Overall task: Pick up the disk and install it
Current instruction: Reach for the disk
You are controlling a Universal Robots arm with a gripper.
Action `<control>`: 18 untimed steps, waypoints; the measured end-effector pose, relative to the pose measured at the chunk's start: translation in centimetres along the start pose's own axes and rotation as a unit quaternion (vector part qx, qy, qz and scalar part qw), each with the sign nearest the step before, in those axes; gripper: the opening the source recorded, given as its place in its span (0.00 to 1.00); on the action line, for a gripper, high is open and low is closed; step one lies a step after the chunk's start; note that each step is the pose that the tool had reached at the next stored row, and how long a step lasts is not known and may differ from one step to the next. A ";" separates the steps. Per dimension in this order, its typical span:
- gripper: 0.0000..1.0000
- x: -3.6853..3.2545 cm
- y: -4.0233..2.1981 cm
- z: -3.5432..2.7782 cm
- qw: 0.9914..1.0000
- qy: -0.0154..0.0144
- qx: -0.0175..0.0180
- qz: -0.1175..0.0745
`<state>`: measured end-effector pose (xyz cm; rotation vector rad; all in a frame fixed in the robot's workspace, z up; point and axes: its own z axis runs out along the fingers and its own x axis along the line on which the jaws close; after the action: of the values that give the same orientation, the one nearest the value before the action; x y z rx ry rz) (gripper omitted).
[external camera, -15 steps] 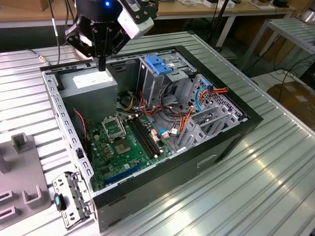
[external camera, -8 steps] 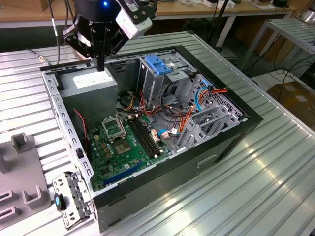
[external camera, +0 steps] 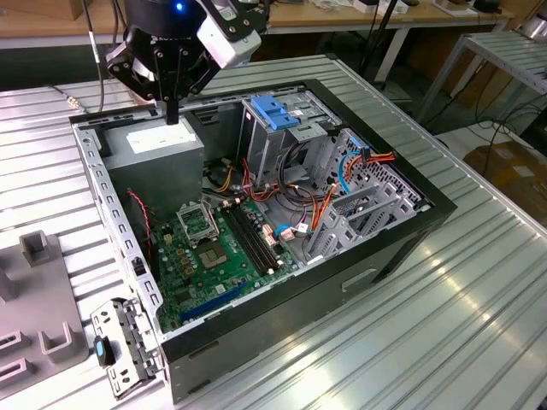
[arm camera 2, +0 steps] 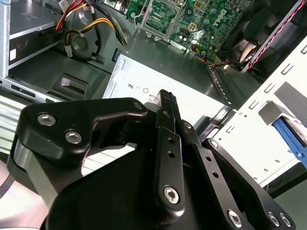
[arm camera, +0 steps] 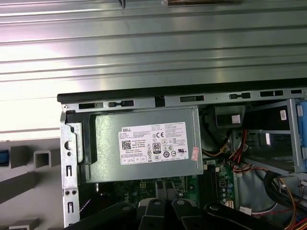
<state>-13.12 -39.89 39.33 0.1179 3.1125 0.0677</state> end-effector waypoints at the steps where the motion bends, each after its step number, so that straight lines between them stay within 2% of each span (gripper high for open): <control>1: 0.11 0.06 0.00 0.00 1.000 0.000 0.000 0.000; 18: 0.11 0.88 -0.07 -0.03 1.000 0.000 0.000 0.000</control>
<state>-14.00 -39.89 39.33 0.1180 3.1125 0.0676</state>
